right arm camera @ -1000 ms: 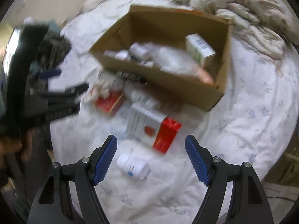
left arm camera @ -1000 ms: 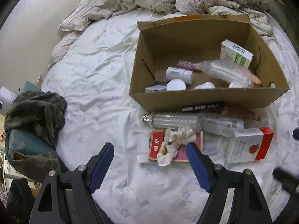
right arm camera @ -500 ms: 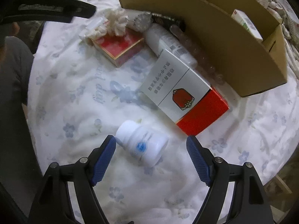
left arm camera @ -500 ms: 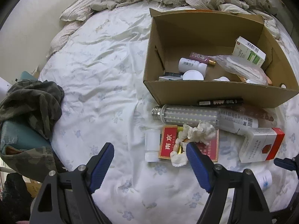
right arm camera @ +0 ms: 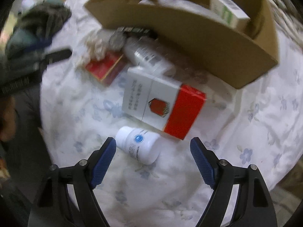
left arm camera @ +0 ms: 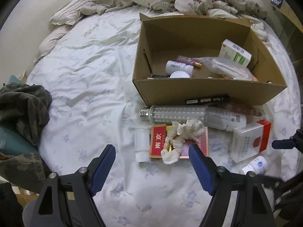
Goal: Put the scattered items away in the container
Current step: 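Close the right tool around the white pill bottle with the blue logo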
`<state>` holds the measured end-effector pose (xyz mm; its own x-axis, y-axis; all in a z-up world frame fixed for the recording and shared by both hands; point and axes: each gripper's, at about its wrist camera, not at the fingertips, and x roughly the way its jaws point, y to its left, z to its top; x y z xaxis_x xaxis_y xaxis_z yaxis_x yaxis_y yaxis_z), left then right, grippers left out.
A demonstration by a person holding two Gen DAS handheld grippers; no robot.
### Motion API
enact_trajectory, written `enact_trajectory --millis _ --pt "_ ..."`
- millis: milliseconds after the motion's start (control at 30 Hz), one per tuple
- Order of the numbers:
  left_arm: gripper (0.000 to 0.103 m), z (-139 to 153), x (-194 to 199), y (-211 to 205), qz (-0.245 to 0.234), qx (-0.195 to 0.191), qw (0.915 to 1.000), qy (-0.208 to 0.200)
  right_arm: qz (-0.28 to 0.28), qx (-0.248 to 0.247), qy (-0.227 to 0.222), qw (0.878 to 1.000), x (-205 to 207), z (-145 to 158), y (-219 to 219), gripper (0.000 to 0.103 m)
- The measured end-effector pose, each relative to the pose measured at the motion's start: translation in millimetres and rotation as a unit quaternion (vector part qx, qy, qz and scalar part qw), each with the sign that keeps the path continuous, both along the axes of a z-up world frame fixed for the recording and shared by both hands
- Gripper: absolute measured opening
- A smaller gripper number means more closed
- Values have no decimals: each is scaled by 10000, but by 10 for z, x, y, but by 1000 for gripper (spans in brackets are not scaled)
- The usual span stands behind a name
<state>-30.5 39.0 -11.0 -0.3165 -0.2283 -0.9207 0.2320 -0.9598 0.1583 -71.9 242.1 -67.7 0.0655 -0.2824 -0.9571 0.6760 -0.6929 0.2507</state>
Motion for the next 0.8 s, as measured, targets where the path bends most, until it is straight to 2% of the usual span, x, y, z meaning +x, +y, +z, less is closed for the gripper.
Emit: enact_trajectory --millis 200,267,367,500,567,667,800 --pt "80 4 103 -95 4 326 9994 109 -235 -187 -102 9995 -66 102 84 84" --pt "80 -20 139 -155 15 387 9992 119 -165 -159 -285 9993 27 17 25 84" --pt "80 -84 180 -225 26 501 9987 57 -43 137 -285 9995 198 -110 -88 84" --pt "80 -179 223 -259 -24 528 9986 19 -125 324 -458 9983 266 -299 -170 84" --pt "80 -223 215 -236 -114 533 9985 11 -180 335 -317 9988 258 -309 -186 83" --pt "80 -292 166 -158 -331 407 9986 -15 -200 346 -162 9991 220 -279 -184 61" --pt "80 -336 100 -86 -540 428 9976 23 -82 143 -266 9995 194 -174 -155 61"
